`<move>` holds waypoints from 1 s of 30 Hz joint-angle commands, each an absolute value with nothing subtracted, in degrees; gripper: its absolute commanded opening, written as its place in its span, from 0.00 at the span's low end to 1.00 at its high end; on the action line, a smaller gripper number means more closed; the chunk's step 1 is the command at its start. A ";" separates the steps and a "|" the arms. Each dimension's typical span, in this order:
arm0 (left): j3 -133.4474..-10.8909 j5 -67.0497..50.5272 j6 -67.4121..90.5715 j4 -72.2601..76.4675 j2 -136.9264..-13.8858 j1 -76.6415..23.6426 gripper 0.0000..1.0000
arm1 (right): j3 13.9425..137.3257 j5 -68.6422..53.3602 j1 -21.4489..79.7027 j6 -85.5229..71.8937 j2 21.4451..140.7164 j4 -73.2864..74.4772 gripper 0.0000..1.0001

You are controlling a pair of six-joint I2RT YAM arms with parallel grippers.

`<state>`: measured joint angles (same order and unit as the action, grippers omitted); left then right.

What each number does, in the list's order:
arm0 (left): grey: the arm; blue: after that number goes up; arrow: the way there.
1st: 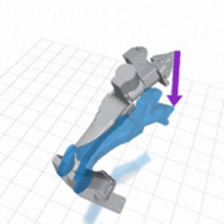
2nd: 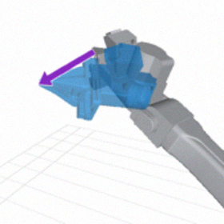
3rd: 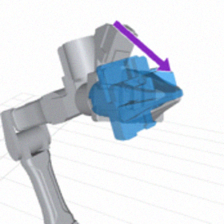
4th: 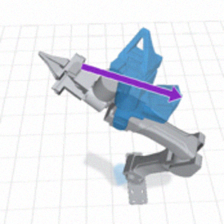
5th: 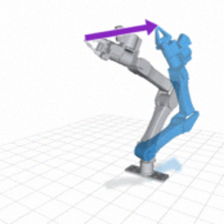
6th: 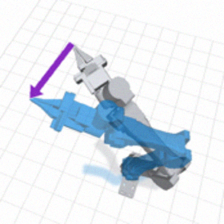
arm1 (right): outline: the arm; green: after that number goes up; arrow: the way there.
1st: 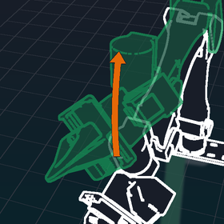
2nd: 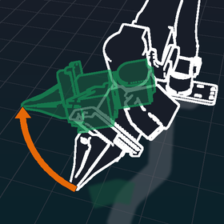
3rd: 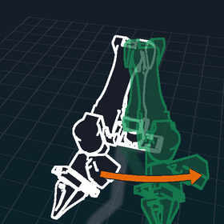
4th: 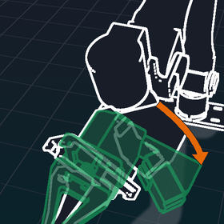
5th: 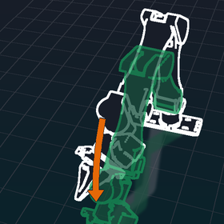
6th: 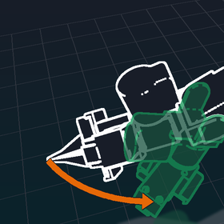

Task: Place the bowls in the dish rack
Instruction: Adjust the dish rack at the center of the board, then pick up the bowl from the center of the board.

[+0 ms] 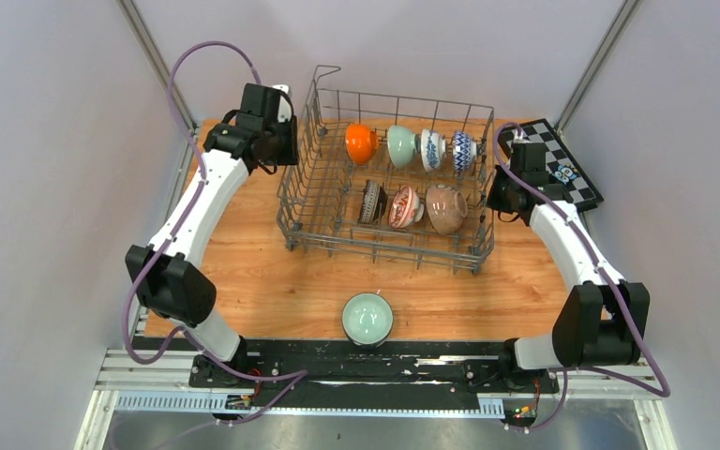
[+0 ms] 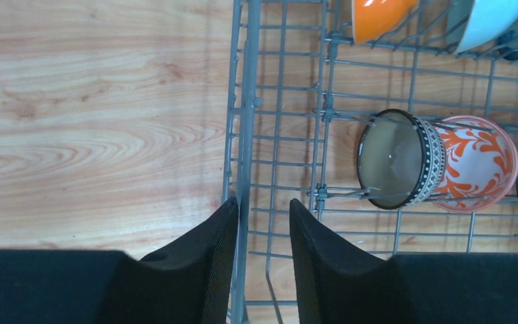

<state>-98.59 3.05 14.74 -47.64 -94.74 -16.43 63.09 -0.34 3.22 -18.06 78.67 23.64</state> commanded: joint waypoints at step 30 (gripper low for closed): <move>-56.95 9.73 27.72 -41.72 -50.45 -50.07 0.95 | 58.39 -4.51 29.36 -19.59 45.69 38.57 0.74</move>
<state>-61.89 7.20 21.06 -44.49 -51.92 -44.10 61.95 -0.21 25.85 -17.50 48.77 35.07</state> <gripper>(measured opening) 0.966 0.748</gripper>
